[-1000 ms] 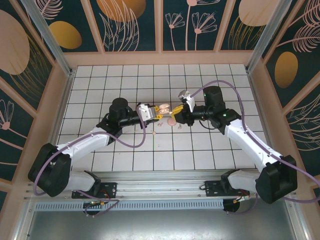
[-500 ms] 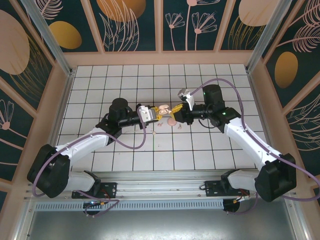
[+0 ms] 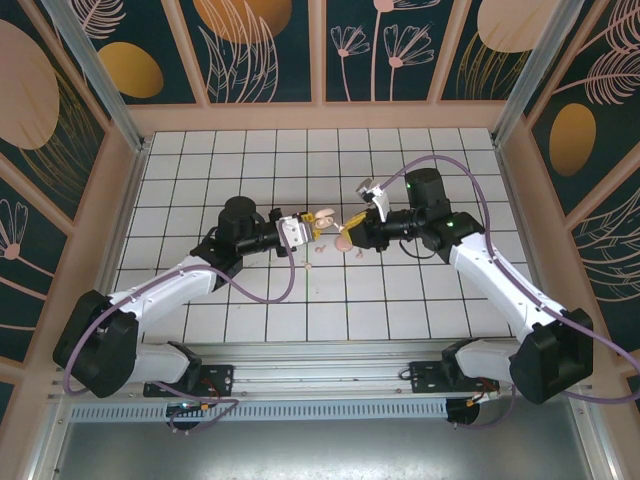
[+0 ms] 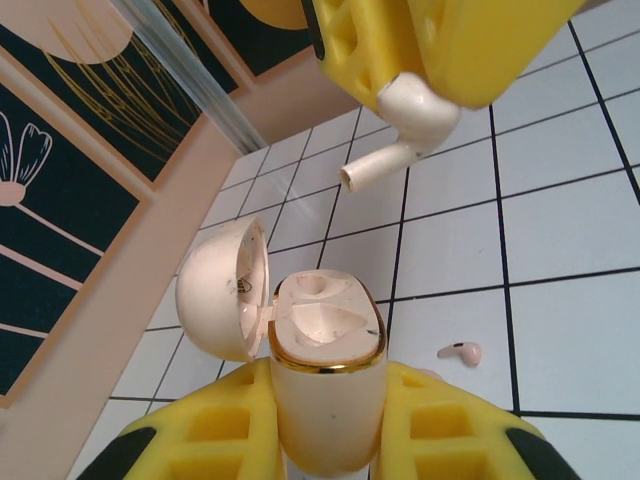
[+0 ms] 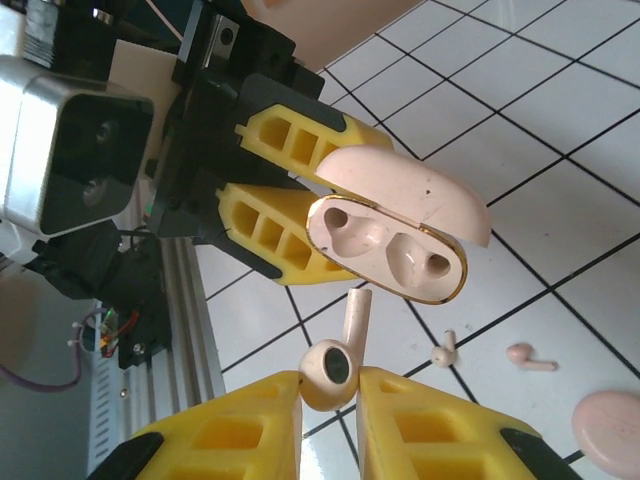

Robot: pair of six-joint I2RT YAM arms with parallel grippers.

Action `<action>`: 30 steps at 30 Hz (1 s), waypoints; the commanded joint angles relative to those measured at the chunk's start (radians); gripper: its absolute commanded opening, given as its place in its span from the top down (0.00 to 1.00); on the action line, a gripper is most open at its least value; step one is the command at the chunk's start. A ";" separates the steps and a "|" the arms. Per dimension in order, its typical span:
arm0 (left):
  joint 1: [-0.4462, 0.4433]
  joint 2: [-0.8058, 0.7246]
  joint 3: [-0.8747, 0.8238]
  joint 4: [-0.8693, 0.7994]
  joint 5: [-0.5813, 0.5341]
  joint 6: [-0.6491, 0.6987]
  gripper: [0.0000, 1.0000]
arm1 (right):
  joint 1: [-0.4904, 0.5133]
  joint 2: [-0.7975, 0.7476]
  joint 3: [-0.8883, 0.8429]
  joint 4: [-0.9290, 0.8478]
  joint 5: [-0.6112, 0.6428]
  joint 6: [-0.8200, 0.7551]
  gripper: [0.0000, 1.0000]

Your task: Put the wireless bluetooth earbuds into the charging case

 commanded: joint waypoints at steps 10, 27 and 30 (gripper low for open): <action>-0.013 -0.022 -0.018 -0.003 -0.002 0.097 0.86 | -0.012 0.061 0.040 -0.007 -0.059 0.132 0.79; -0.025 -0.026 -0.033 0.023 -0.011 0.111 0.86 | -0.013 0.112 0.060 -0.037 -0.074 0.152 0.79; -0.026 -0.025 -0.032 0.023 -0.013 0.108 0.86 | -0.012 0.115 0.064 -0.041 -0.069 0.149 0.79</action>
